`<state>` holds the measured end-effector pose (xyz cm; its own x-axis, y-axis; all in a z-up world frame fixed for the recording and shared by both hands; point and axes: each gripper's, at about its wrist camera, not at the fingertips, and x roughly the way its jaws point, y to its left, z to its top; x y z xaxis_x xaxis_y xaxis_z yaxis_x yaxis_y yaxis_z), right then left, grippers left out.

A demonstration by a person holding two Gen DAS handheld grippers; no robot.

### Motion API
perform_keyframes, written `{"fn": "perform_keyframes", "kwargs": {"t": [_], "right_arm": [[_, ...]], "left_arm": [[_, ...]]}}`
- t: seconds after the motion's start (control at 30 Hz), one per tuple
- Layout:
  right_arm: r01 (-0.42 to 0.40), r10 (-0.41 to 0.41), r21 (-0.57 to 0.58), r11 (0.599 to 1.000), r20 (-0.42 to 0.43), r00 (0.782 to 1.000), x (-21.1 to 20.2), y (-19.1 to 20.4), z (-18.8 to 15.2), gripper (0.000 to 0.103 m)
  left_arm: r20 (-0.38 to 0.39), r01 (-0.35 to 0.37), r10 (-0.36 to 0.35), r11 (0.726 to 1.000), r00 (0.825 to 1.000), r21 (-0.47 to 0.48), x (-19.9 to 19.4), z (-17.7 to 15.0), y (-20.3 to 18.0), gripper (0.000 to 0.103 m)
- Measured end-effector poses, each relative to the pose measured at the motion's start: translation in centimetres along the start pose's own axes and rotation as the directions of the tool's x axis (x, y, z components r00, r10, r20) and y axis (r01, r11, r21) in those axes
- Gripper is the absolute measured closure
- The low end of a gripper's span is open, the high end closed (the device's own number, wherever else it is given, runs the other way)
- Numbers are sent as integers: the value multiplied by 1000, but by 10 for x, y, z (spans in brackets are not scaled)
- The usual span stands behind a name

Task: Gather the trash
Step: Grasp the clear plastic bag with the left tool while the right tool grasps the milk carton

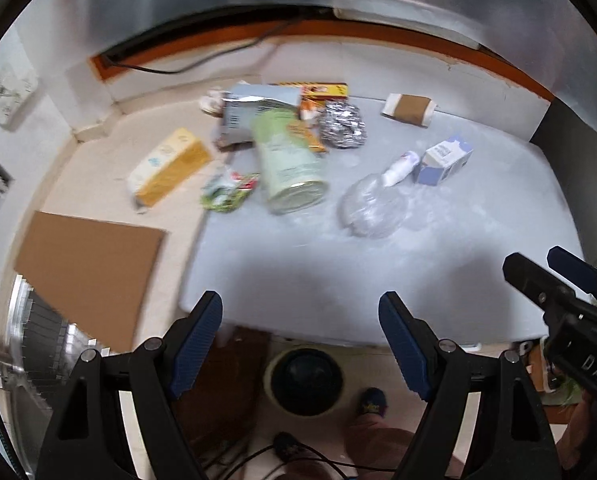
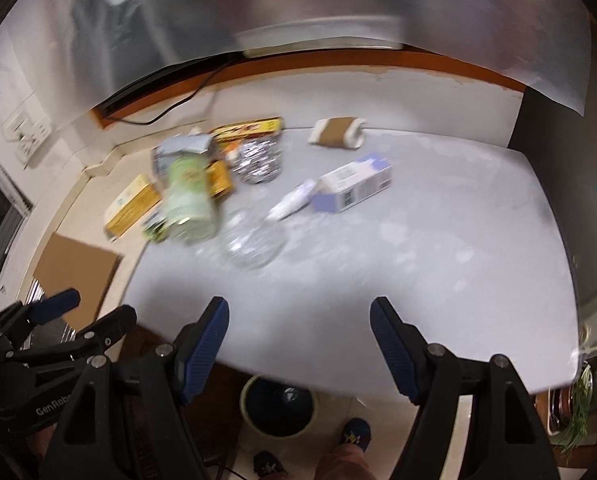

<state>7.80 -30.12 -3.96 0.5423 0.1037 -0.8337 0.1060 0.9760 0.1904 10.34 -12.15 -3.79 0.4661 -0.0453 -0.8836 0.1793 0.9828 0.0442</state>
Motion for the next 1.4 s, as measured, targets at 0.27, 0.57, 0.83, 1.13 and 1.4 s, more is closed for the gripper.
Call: {"fn": "perform_keyframes", "kwargs": {"t": [0.27,0.57,0.83,1.13,1.4], "right_arm": [[-12,13,48,999,-26,1000,39,-62,48,29],[-95,111,200,975,-72,991,94,-98,90,29],[-94,146,372,924,-115,983,149,-109,114,29],[39,15,284,958,-186,983,187,-80,131,29],[93,-50,210,973,-202,978,193,-73,128,30]], "left_arm": [[-74,55,-62,993,995,-102,65,40,-40,24],[-105,9,-34,973,994,-230,125,67,-49,24],[-114,15,-49,958,992,-286,146,69,-57,32],[-87,62,-92,952,992,-299,137,48,-49,71],[-42,104,-124,940,991,-326,101,13,-14,75]]}}
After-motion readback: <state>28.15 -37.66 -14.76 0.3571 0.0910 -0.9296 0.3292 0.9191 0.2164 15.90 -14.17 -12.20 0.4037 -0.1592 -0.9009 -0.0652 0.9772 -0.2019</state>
